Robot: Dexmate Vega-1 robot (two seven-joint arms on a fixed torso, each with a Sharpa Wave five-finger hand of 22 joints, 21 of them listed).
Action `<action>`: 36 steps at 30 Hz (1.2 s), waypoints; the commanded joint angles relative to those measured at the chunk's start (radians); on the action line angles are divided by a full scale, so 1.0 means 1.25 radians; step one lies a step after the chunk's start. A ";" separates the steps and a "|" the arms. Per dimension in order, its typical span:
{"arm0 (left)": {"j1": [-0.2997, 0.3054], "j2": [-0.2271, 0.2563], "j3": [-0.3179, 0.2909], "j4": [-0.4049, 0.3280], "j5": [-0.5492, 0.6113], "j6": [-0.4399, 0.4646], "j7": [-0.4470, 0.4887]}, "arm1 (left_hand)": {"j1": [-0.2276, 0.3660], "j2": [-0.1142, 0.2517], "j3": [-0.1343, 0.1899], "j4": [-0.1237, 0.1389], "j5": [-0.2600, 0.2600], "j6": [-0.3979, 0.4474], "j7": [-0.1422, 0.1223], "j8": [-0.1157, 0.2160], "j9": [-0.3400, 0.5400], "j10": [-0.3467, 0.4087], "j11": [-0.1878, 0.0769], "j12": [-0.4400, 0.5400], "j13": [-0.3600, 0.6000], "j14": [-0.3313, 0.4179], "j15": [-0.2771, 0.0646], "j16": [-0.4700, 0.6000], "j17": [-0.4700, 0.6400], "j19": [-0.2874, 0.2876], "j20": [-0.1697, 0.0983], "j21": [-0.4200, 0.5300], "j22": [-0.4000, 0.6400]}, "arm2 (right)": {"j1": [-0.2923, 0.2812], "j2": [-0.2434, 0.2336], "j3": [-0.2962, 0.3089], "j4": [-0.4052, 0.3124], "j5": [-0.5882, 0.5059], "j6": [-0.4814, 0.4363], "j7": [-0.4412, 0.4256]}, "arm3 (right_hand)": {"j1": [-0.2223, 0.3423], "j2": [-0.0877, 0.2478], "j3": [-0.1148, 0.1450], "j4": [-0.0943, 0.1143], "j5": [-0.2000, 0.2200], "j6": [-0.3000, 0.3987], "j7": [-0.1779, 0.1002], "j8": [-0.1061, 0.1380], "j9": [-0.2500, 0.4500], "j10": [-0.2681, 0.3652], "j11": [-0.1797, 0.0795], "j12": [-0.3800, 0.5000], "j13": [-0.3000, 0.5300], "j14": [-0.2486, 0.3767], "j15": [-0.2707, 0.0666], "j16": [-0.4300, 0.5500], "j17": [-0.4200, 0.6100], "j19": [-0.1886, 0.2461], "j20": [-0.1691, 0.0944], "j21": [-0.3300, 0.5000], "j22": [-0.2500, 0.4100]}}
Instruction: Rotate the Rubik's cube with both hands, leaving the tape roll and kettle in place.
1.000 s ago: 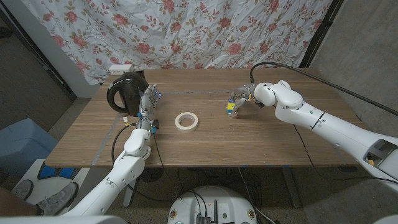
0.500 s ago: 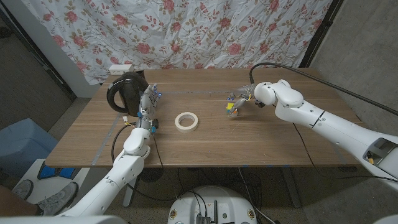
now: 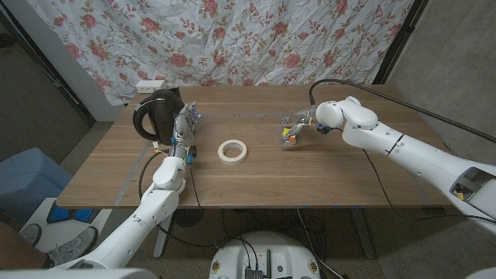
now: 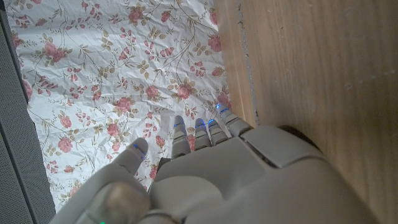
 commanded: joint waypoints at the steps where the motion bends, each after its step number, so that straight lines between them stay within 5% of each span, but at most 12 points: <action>1: -0.046 -0.021 0.013 0.082 -0.002 -0.039 -0.045 | 0.008 0.071 0.008 0.001 0.004 0.000 0.007 0.004 0.000 0.005 0.001 -0.001 0.002 0.002 0.002 -0.002 0.002 0.006 -0.008 -0.001 -0.001 | -0.041 -0.028 0.069 0.052 0.140 0.098 -0.127 | -0.039 0.004 -0.015 0.017 0.002 -0.025 0.000 0.000 0.000 -0.016 -0.008 0.003 -0.002 -0.023 -0.004 -0.002 0.005 -0.015 -0.006 0.000 0.004; 14: -0.076 -0.018 0.014 0.158 0.000 -0.073 -0.083 | 0.010 0.072 0.011 -0.002 0.004 -0.012 0.016 0.001 0.000 0.000 -0.003 -0.004 0.002 -0.001 -0.001 -0.004 0.002 0.003 -0.013 -0.004 -0.001 | -0.069 -0.025 0.109 0.117 0.223 0.149 -0.261 | -0.103 0.013 -0.039 0.049 -0.005 -0.017 0.004 0.009 -0.002 -0.013 -0.018 0.011 -0.008 -0.010 -0.009 0.011 0.004 0.007 -0.022 0.012 0.004; 27: -0.127 -0.049 0.029 0.269 0.006 -0.122 -0.119 | 0.010 0.072 0.013 -0.002 0.004 -0.010 0.021 0.003 0.000 0.001 -0.004 -0.004 0.002 -0.002 -0.004 -0.005 0.002 0.002 -0.015 -0.005 -0.001 | -0.102 -0.023 0.155 0.136 0.326 0.165 -0.346 | -0.171 0.028 -0.062 0.084 -0.013 0.017 0.018 0.017 -0.005 0.016 -0.026 0.019 -0.014 0.015 -0.042 0.022 -0.002 0.037 -0.043 0.017 0.003; 36: -0.119 -0.067 0.032 0.268 -0.001 -0.133 -0.114 | 0.011 0.074 0.015 -0.003 0.004 -0.005 0.025 0.005 0.000 0.005 -0.003 -0.003 0.002 -0.001 -0.004 -0.004 0.001 0.004 -0.017 -0.004 -0.001 | -0.129 -0.017 0.194 0.145 0.419 0.176 -0.391 | -0.198 0.038 -0.069 0.099 -0.017 0.034 0.019 0.020 -0.006 0.034 -0.027 0.023 -0.016 0.029 -0.056 0.026 -0.004 0.049 -0.049 0.018 0.003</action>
